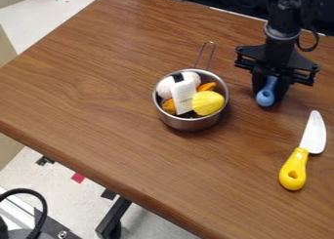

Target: Mouv the bleu spoon to raight of plat

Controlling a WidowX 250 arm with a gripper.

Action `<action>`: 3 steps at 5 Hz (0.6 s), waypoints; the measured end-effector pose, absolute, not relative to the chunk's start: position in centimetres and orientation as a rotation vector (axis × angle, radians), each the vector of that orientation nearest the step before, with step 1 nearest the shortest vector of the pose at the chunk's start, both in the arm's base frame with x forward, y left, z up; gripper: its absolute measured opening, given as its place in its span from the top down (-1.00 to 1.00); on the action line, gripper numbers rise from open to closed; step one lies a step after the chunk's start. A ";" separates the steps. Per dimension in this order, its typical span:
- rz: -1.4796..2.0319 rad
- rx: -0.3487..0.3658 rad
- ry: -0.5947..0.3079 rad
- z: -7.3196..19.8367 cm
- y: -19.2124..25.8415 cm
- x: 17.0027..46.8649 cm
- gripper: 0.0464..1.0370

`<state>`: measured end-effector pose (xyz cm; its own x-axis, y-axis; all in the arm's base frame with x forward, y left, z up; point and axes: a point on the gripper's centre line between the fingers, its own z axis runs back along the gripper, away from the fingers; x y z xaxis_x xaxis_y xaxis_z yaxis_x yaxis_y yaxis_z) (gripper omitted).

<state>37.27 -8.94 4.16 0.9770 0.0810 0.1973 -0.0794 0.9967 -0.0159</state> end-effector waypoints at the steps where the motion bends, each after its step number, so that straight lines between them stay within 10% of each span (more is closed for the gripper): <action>1: 0.085 -0.007 -0.210 4.2 -8.5 37.6 0.34; 3: 0.085 -0.009 -0.189 4.9 -7.6 37.9 -0.81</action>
<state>37.90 -7.63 4.93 0.9787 0.0851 0.1869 -0.0834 0.9964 -0.0168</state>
